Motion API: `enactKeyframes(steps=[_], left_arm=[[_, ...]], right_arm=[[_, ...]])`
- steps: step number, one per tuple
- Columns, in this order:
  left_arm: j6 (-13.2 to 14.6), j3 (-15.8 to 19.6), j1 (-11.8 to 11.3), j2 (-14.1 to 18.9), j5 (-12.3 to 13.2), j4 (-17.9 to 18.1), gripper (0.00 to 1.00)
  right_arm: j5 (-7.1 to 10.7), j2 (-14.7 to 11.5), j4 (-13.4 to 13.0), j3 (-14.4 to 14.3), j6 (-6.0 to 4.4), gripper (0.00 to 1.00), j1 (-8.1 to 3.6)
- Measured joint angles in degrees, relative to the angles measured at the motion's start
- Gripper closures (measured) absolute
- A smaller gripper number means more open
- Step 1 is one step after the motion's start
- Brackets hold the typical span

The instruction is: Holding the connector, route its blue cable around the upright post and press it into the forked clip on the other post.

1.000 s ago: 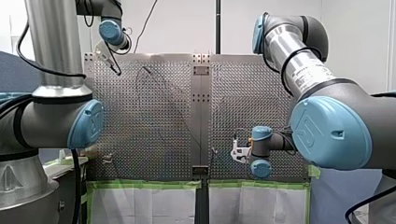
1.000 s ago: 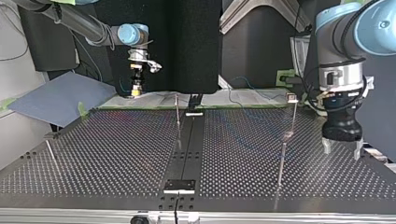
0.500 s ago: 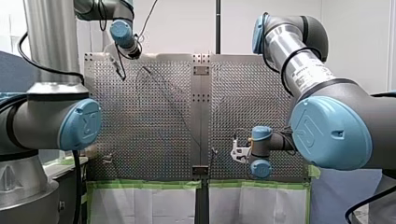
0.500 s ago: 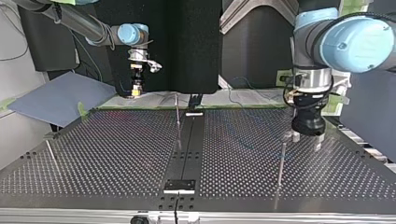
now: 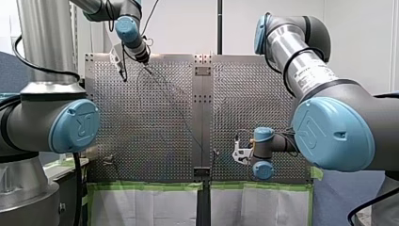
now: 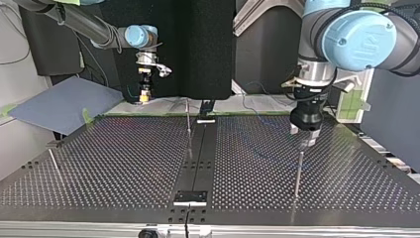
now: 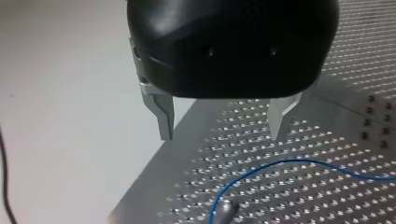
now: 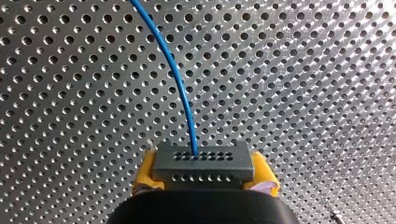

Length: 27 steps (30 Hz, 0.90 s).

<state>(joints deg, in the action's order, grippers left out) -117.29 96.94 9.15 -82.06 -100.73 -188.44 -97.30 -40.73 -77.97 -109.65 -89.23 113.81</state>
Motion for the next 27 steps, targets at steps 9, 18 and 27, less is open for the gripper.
enactKeyframes(steps=[9,18,27], left_arm=[[4.5,-2.0,-0.5,-1.5,-1.1,-4.5,0.0],[8.6,-2.6,-0.8,-1.9,-1.4,-8.6,0.0],[12.9,-2.6,-0.8,-1.9,-2.5,-12.9,0.0]], right_arm=[[0.0,0.0,0.0,0.0,0.0,1.0,0.0],[0.0,0.0,0.0,0.1,0.0,1.0,-0.01],[0.0,0.1,0.0,0.1,0.0,1.0,0.0]])
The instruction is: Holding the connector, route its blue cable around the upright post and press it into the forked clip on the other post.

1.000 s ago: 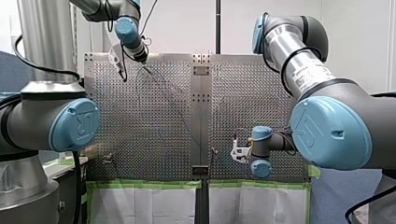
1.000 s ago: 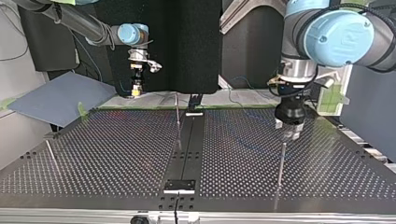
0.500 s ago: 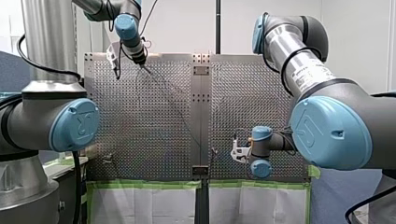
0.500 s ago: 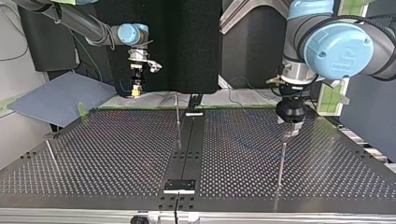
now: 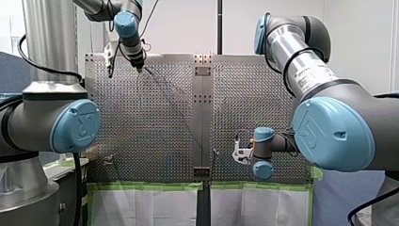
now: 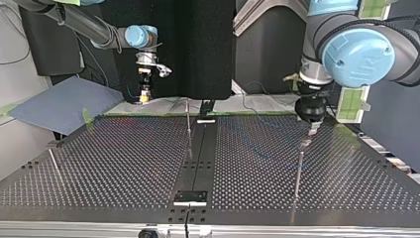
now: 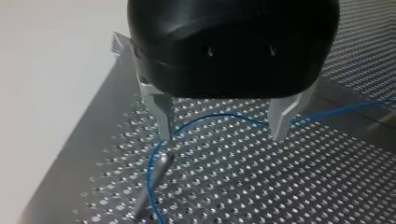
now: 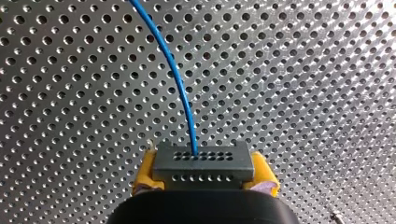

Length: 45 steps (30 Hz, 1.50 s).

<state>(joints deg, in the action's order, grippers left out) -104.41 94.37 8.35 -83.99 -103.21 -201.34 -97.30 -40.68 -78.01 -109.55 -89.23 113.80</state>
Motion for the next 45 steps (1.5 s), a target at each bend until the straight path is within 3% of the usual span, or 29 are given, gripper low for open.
enactKeyframes(steps=[7,28,33,45], left_arm=[[3.4,0.0,0.1,0.0,-0.1,-2.0,0.0],[13.8,0.0,0.4,0.0,-0.1,-2.1,0.0],[13.6,0.0,0.2,0.0,-0.8,-2.1,0.0],[8.3,0.0,-0.4,0.0,-5.5,-1.3,0.0]], right_arm=[[0.0,0.0,0.0,-0.1,0.0,1.0,0.0],[0.0,0.1,-0.1,-0.2,0.0,1.0,-0.01],[0.0,0.1,-0.1,-0.2,0.0,1.0,-0.01],[0.0,0.2,-0.1,-0.2,0.0,1.0,0.0]])
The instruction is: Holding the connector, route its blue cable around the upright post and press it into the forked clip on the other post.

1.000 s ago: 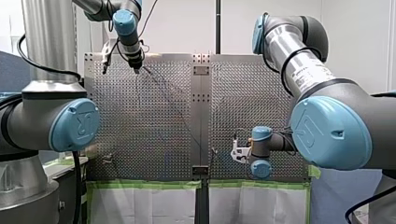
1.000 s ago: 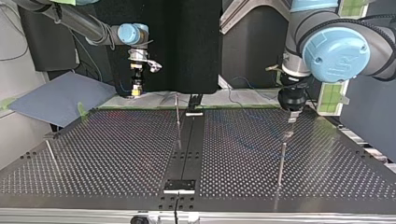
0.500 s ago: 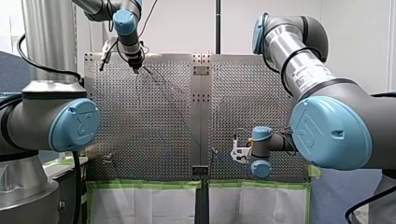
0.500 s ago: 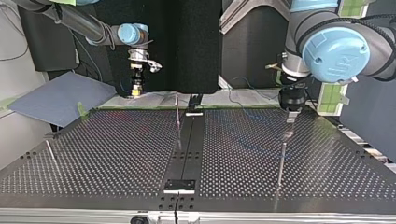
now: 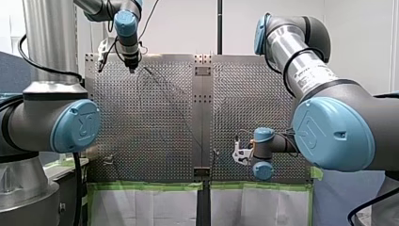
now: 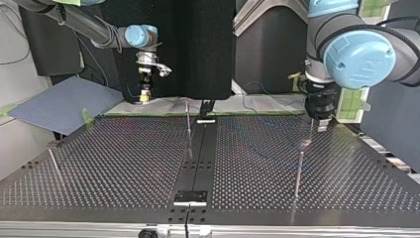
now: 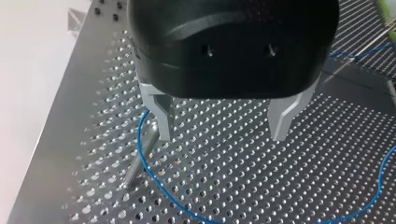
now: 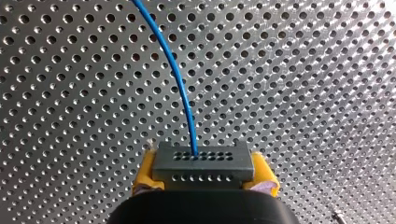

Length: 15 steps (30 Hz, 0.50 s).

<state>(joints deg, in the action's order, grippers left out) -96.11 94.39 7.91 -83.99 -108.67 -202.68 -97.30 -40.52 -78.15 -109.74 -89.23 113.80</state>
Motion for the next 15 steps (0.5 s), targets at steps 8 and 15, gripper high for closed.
enactKeyframes(steps=[8,15], left_arm=[[-1.2,0.0,-0.1,0.0,0.0,0.2,0.0],[-1.3,0.0,-0.2,0.0,0.6,0.6,0.0]], right_arm=[[0.0,0.1,0.0,0.1,0.0,1.0,0.0],[0.0,0.1,0.0,0.1,0.0,1.0,0.0]])
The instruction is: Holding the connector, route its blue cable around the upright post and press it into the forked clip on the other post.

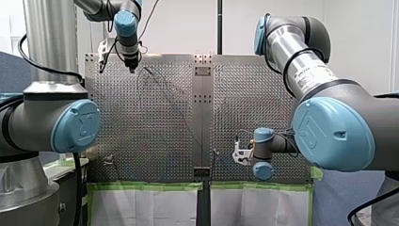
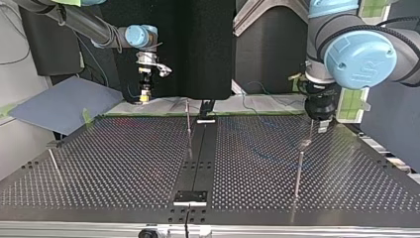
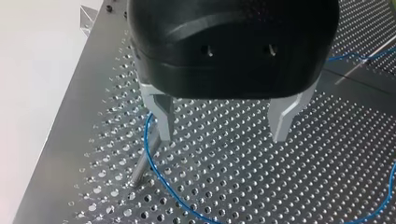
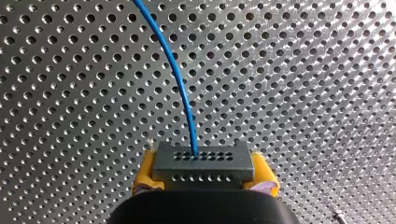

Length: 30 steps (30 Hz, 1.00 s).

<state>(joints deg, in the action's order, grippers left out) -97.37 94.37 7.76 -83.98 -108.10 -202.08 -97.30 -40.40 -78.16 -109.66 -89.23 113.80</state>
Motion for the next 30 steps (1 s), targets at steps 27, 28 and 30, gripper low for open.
enactKeyframes(steps=[27,28,30], left_arm=[[6.4,-0.1,1.9,0.0,6.7,5.8,0.0],[6.9,-0.1,2.2,0.0,7.0,6.3,0.0],[8.0,-0.1,3.1,0.0,7.1,7.4,0.0]], right_arm=[[0.0,0.1,0.0,0.2,0.0,1.0,0.0],[0.0,0.1,-0.1,0.2,-0.03,1.0,0.0],[0.0,0.1,-0.1,0.2,-0.09,1.0,0.0]])
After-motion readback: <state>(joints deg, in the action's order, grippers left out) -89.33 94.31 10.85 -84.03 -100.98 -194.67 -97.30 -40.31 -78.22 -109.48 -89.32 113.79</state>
